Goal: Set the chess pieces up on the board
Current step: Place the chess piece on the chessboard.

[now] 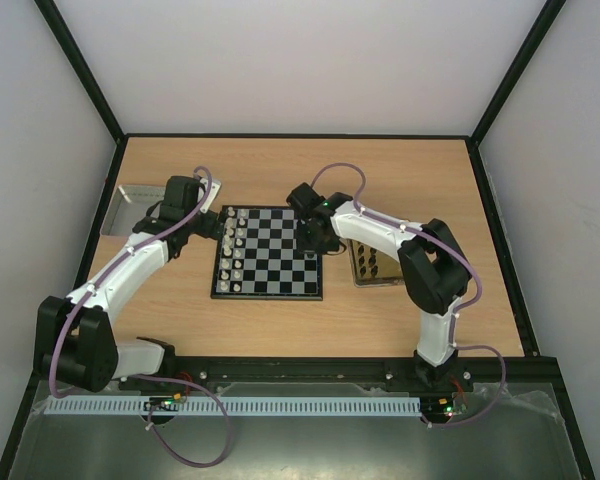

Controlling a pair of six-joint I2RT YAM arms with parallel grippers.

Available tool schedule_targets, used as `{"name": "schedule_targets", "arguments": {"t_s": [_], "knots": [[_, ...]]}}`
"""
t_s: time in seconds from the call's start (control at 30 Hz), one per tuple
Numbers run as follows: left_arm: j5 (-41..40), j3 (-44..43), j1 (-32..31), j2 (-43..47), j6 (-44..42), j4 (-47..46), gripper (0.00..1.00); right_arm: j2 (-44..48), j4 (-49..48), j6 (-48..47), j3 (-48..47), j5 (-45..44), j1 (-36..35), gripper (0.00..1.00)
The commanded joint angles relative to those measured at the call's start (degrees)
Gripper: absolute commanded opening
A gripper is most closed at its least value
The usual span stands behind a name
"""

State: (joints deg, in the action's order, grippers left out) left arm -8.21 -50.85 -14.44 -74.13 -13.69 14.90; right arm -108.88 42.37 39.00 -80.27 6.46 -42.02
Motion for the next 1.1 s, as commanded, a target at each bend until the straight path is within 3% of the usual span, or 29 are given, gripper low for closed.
{"name": "schedule_targets", "arguments": {"t_s": [0.0, 1.07], "knots": [[-0.67, -0.48, 0.13, 0.60, 0.06, 0.13, 0.99, -0.77, 0.44, -0.42, -2.22, -0.39, -0.16, 0.02], [-0.60, -0.35, 0.17, 0.83, -0.03, 0.18, 0.99, -1.34, 0.79, -0.48, -1.65, -1.45, -0.17, 0.05]]}}
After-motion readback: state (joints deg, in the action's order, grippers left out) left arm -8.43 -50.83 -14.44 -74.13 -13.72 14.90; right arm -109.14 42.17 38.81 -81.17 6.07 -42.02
